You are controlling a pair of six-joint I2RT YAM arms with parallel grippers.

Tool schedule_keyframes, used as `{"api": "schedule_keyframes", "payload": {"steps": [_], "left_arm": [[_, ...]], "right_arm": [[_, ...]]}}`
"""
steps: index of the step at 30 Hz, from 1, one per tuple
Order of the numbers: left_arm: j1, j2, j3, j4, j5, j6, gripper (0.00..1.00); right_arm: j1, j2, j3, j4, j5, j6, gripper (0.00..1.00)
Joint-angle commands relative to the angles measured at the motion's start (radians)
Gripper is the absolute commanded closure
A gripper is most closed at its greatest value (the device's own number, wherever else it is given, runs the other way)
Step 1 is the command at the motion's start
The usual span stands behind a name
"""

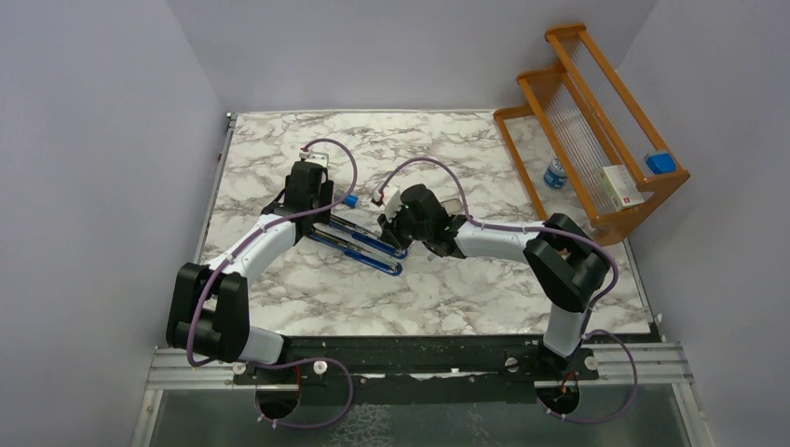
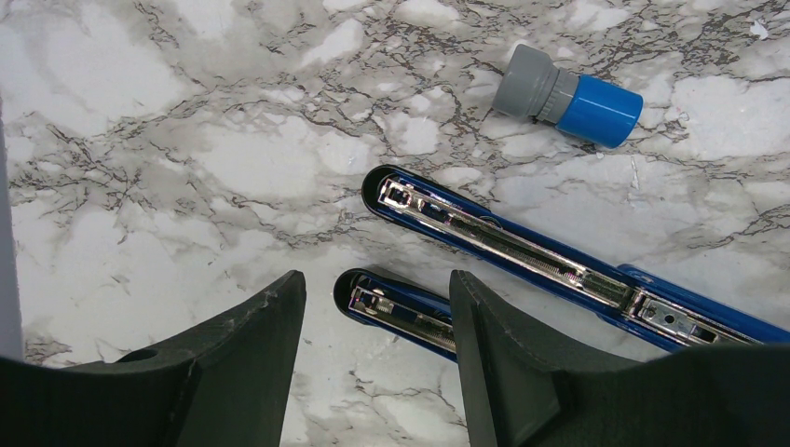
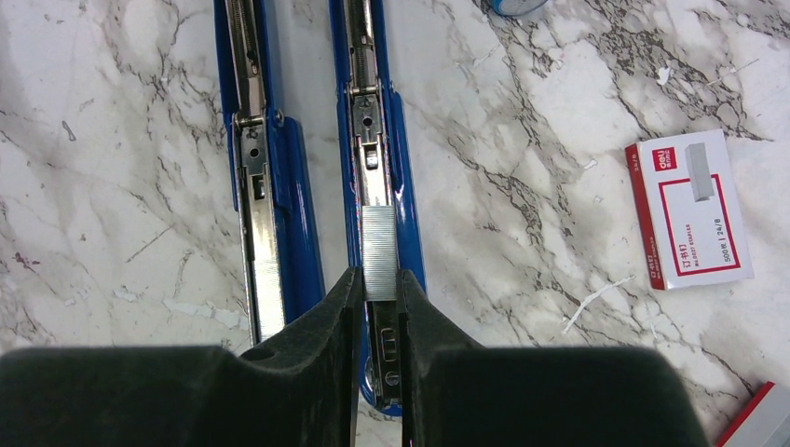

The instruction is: Load the staples into the stapler

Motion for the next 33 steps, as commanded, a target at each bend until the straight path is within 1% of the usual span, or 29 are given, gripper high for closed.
{"api": "schedule_keyframes", "payload": {"steps": [1,7,17,33], "left_arm": [[-0.002,-0.025,0.021,0.015,-0.010,0.010,0.39],[-0.002,-0.026,0.021,0.015,-0.010,0.010,0.39],[-0.002,-0.023,0.023,0.014,-0.010,0.011,0.39],[-0.002,-0.020,0.024,0.017,-0.012,0.011,0.39]], "right_arm": [[0.000,0.026,0.041,-0.030,-0.004,-0.019,0.81],[0.000,0.049,0.062,-0.059,-0.024,-0.026,0.81],[0.000,0.057,0.065,-0.076,-0.009,-0.031,0.81],[0.000,0.057,0.084,-0.147,-0.004,-0.042,0.81]]}}
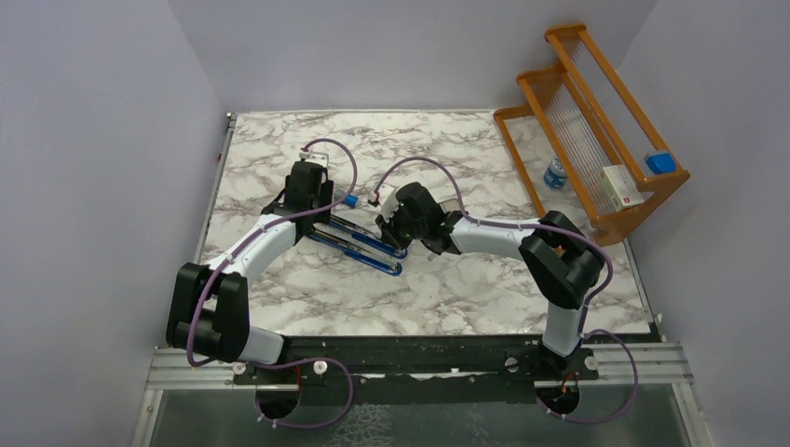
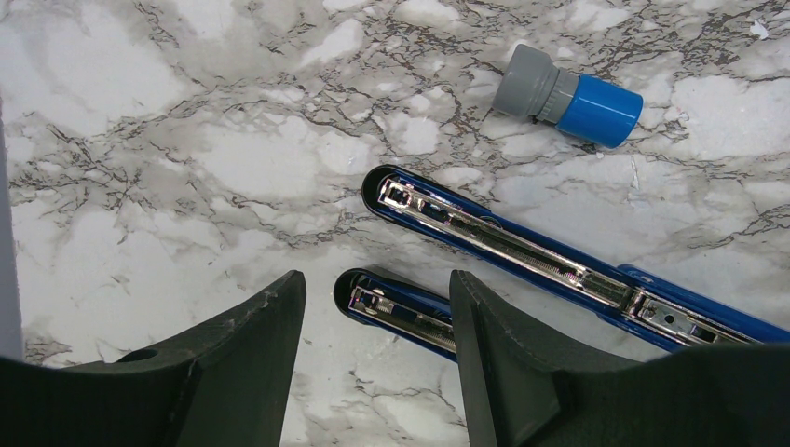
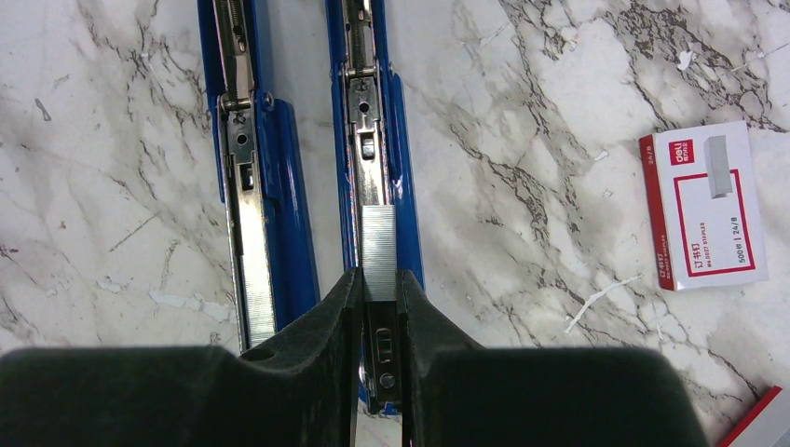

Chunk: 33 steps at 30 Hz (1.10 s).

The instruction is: Load the staples into the stapler

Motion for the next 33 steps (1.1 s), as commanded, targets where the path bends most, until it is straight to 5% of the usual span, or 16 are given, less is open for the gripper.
{"api": "schedule_keyframes", "payload": {"steps": [1,33], "left_arm": [[-0.002,-0.020,0.023,0.016,-0.012,0.011,0.39],[-0.002,-0.024,0.022,0.017,-0.010,0.011,0.39]], "right_arm": [[0.000,0.019,0.025,-0.064,-0.002,-0.020,0.81],[0.000,0.053,0.122,-0.271,-0.012,-0.056,0.78]]}}
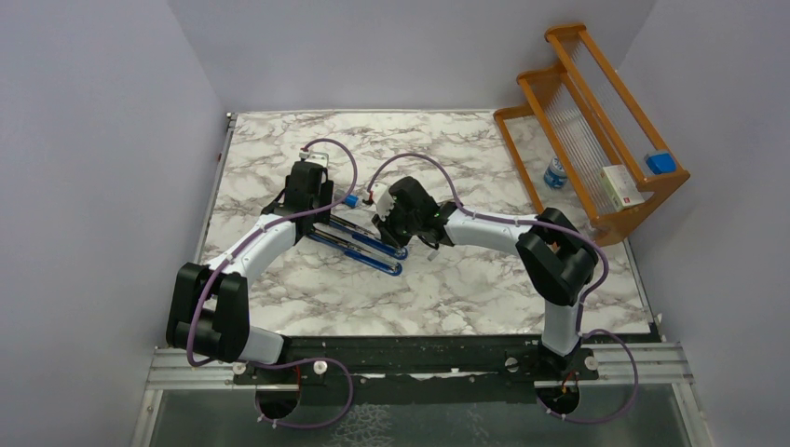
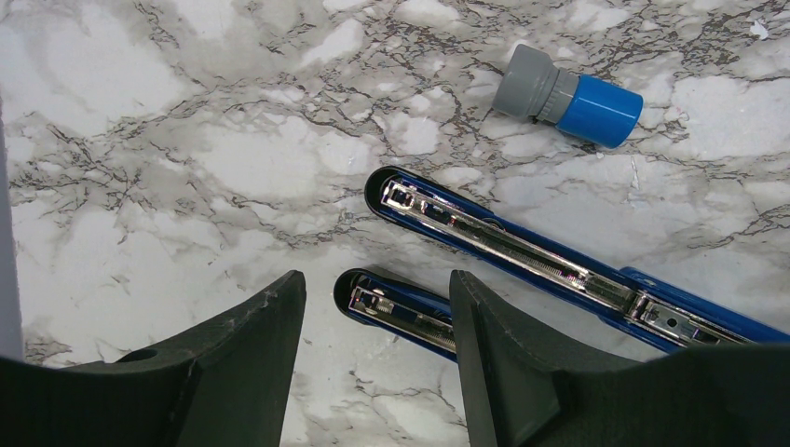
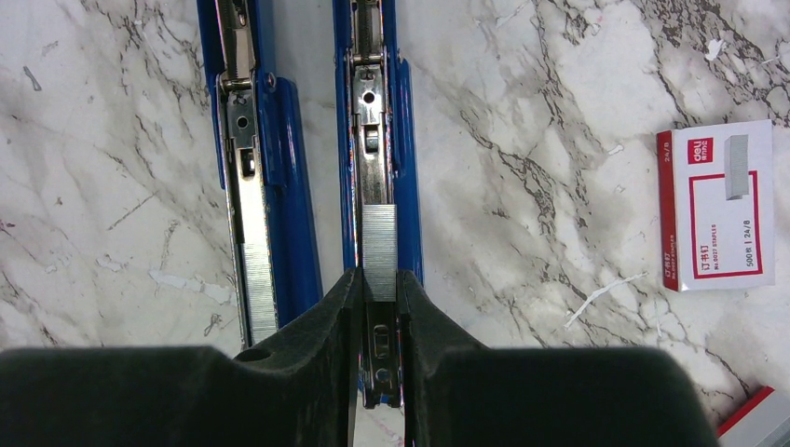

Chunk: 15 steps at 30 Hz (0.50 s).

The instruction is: Load the staples into the stapler

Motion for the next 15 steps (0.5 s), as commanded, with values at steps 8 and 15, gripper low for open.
{"api": "schedule_keyframes", "payload": {"steps": [8,15], "left_arm": [[-0.002,-0.024,0.021,0.017,-0.008,0.011,0.39],[-0.002,-0.024,0.022,0.017,-0.009,0.011,0.39]], "right_arm": [[0.000,0.003,0.007,-0.086,0.008,-0.013,0.74],[0.000,-0.009,0.003,-0.056,-0.007,0.000,0.69]]}}
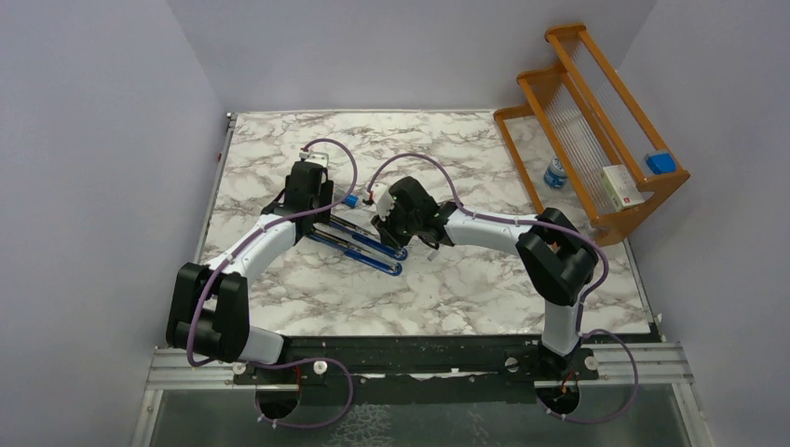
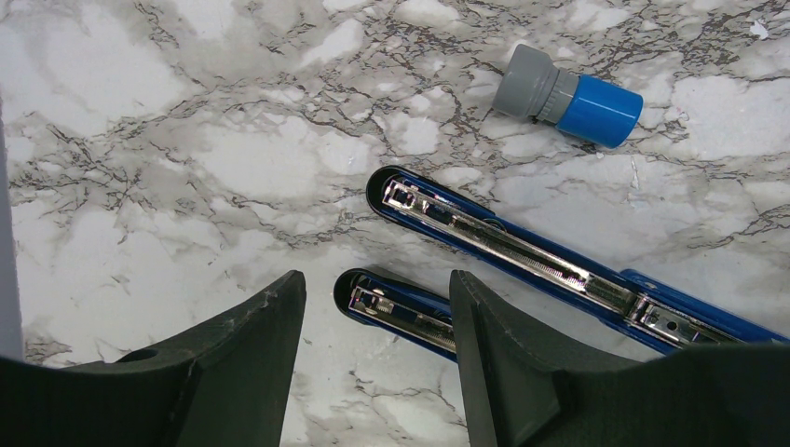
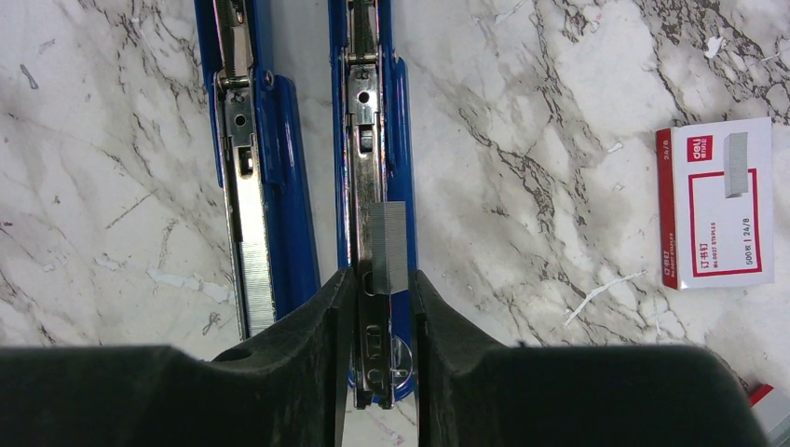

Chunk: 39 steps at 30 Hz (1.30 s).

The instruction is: Load the staples into the stapler

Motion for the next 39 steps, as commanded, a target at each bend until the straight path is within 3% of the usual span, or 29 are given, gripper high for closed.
{"api": "schedule_keyframes", "payload": {"steps": [1,13,30,39], "left_arm": [[-0.002,-0.024,0.021,0.017,-0.009,0.010,0.39],[-0.002,-0.025,0.022,0.017,-0.010,0.011,0.39],[-0.002,-0.024,0.022,0.017,-0.012,0.012,0.39],[-0.002,-0.028,0.020,0.016,-0.012,0.013,0.39]], "right_arm": [[0.000,-0.015,0.000,-0.044,-0.009,0.004,0.69],[-0.024,-0.074,-0.032,0.104,-0.014,0.075,0.62],[-0.169,0.028,-0.058,0.176,-0.368,0.301,0.52],[-0.178,0.076,-0.050,0.181,-0.419,0.324,0.53]]}}
